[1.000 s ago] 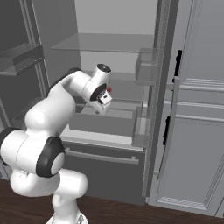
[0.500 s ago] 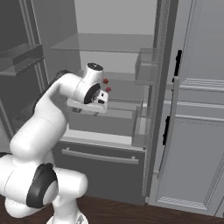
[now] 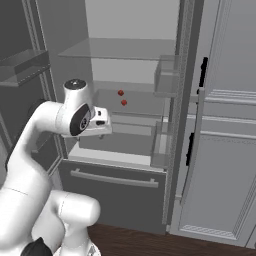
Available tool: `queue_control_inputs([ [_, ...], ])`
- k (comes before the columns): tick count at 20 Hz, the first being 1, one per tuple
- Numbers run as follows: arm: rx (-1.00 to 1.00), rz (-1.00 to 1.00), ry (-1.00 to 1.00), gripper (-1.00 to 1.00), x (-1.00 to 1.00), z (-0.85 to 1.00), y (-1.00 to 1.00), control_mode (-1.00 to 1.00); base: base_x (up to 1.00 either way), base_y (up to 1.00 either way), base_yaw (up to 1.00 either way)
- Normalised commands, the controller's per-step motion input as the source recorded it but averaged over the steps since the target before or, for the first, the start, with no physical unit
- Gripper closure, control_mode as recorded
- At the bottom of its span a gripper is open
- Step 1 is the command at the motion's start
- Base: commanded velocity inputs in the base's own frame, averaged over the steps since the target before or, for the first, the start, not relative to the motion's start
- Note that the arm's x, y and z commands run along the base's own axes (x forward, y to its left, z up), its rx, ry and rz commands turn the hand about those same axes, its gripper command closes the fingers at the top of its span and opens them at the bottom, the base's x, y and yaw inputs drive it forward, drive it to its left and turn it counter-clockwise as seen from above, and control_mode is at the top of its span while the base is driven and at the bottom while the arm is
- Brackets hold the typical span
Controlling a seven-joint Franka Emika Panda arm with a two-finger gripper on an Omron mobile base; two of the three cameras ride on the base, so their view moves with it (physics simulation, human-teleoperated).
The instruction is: Take the strawberry from the fridge and place it on top of the pancake, located on the dining counter.
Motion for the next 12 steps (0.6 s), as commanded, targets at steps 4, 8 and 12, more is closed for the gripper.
queue_control_inputs([
  [4, 0.01, -0.27, -0.09, -1.0, -0.67, 0.0, -0.04, -1.0, 0.0, 0.0, 0.0],
  [8, 0.0, -0.31, 0.0, -1.0, -0.31, 0.02, 0.04, -1.0, 0.0, 0.0, 0.0],
  [12, 0.01, -0.06, 0.06, -1.0, -0.01, 0.04, 0.01, -1.0, 0.0, 0.0, 0.0],
])
